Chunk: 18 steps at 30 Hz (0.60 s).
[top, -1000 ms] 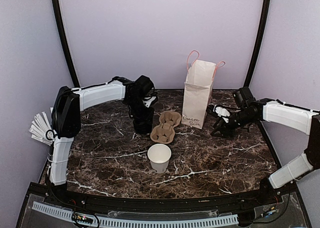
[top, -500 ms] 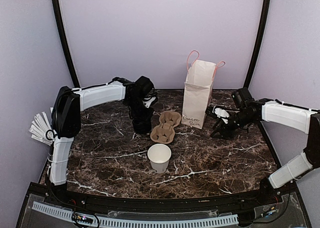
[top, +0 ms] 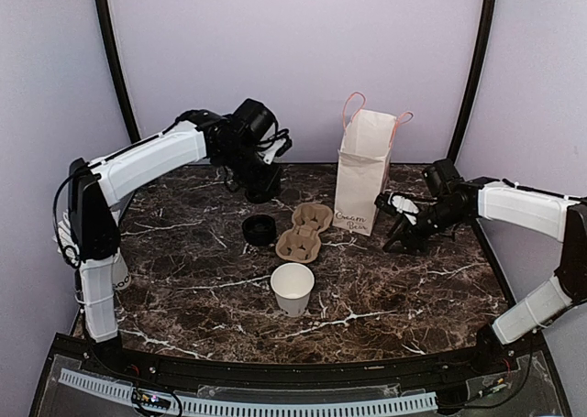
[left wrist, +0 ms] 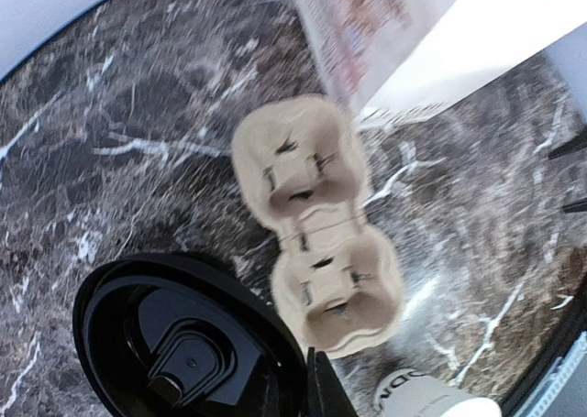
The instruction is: Pack the takeout coffee
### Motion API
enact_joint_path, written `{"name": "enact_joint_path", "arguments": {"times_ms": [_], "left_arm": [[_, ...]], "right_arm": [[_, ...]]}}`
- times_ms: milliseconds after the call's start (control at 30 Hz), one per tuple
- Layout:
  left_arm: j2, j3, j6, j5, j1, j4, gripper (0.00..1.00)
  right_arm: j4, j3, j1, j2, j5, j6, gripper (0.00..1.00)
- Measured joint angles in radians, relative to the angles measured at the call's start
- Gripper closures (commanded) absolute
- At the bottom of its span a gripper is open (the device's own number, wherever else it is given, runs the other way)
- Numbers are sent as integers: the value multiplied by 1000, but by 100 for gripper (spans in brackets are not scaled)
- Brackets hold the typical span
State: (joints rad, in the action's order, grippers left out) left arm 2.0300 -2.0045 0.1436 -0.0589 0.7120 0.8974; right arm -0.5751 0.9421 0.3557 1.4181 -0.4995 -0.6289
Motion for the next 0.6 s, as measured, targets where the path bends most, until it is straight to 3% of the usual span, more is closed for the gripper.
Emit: {"name": "enact_joint_path", "arguments": {"times_ms": [200, 400, 600], "left_arm": [[-273, 201, 73, -222, 13, -254, 98], [-514, 520, 224, -457, 18, -719, 95], [-628, 823, 405, -601, 22, -1197, 95]], "right_arm": [[-65, 156, 2, -10, -69, 71, 36], [-90, 436, 10, -20, -204, 217, 13], [-28, 593, 96, -16, -296, 421, 10]]}}
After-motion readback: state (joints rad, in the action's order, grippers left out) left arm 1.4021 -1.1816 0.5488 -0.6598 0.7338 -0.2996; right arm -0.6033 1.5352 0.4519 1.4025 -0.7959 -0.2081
